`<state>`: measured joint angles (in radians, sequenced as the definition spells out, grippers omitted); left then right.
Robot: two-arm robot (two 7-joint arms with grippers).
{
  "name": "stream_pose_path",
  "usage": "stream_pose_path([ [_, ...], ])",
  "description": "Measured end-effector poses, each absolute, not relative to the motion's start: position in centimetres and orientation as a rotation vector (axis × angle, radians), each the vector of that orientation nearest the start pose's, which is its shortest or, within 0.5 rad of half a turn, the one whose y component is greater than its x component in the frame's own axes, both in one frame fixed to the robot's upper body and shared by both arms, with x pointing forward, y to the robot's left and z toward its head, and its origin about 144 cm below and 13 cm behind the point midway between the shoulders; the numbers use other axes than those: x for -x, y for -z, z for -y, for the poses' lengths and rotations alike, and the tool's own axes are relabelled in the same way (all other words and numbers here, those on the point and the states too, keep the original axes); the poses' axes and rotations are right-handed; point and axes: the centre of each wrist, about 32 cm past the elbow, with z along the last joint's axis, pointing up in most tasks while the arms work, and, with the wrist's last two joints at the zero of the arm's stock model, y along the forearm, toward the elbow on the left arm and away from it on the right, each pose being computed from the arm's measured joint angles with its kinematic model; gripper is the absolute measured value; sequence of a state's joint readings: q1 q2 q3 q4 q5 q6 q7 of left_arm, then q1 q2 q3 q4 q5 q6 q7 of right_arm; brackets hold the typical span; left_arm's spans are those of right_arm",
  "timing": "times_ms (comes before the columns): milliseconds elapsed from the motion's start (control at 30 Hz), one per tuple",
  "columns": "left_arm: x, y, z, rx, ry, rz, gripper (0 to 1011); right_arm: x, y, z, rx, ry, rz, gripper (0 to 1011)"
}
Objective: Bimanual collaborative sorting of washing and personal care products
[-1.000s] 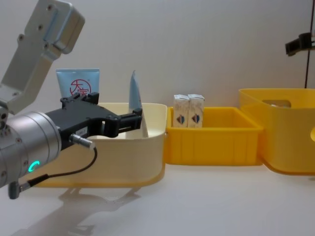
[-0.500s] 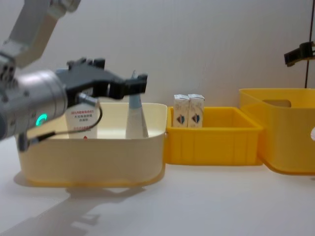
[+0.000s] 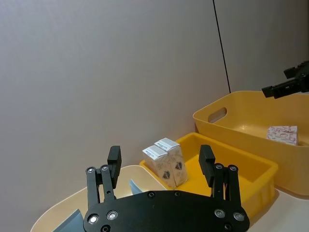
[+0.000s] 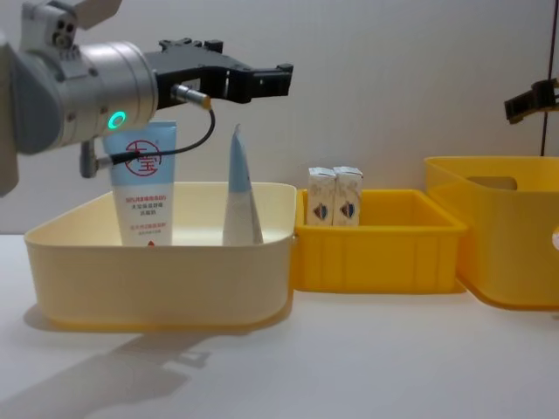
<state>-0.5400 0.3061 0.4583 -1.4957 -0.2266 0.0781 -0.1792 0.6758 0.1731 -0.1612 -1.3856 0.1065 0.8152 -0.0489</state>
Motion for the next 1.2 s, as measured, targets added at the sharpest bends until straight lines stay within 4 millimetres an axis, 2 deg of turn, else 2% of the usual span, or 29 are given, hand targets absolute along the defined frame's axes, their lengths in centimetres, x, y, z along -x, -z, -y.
stream_pose_path([
  [367,-56.6,-130.0,-18.5,-0.031,-0.995,0.304,1003,-60.5,-135.0,23.9,0.396,1.555,-0.146,1001],
  [733,-55.5,-130.9,-18.8,-0.088,-0.997,0.226,1002,-60.6,-135.0,24.0,0.397,1.554,-0.147,1001],
  [1200,-55.0,-130.9,-18.8,-0.144,-0.990,0.169,1003,-60.6,-135.0,24.0,0.398,1.554,-0.147,1001],
])
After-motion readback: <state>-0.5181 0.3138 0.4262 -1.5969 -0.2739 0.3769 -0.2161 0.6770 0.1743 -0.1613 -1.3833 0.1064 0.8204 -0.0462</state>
